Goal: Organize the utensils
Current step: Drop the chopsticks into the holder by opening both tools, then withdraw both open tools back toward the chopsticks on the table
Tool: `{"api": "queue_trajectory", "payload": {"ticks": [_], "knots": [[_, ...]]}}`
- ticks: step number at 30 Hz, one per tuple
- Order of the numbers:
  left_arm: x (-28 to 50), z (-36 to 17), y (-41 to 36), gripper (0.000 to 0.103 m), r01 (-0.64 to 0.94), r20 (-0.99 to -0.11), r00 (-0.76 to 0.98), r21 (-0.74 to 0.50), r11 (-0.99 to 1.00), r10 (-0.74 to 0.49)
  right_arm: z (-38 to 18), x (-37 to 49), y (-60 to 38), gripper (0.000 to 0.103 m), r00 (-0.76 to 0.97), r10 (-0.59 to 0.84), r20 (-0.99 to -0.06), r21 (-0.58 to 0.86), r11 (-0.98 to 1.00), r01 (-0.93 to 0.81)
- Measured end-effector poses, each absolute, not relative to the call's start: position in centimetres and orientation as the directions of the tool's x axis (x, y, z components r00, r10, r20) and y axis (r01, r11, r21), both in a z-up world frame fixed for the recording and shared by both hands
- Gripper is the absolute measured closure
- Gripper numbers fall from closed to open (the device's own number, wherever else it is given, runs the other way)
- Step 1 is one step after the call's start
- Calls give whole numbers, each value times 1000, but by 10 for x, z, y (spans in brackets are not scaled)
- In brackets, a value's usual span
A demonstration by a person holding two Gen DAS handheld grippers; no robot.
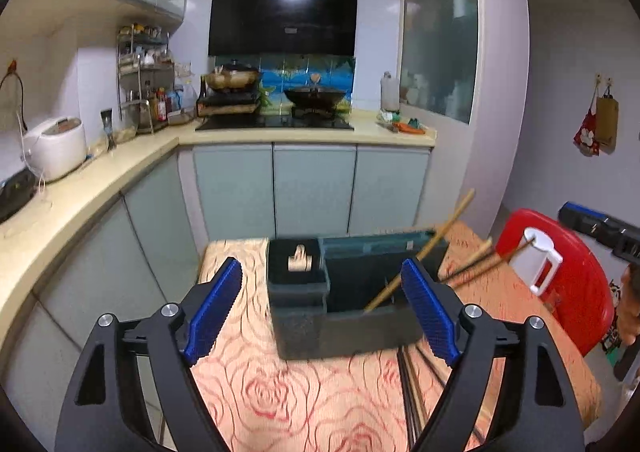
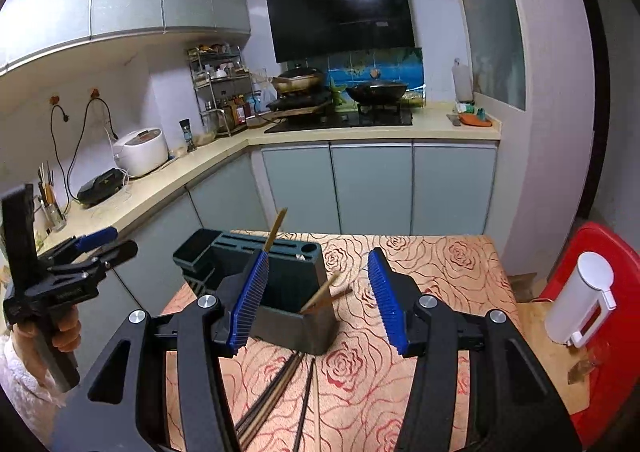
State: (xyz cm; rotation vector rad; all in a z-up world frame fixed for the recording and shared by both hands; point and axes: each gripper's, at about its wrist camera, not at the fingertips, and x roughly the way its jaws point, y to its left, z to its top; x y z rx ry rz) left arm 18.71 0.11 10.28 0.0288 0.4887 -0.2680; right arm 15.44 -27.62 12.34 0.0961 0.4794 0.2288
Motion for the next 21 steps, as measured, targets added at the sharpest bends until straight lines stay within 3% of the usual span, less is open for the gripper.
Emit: {"api": "queue_trajectory", "payload": {"ticks": [8, 21], "knots": [[142, 58, 11, 24, 264, -494, 838, -3, 964, -231, 90, 112, -274, 52, 875, 191, -444, 72, 981, -178], [81, -13, 8, 24, 303, -561, 796, 41, 952, -229, 10, 58, -264, 52, 843, 141, -520, 23, 988, -152]]}}
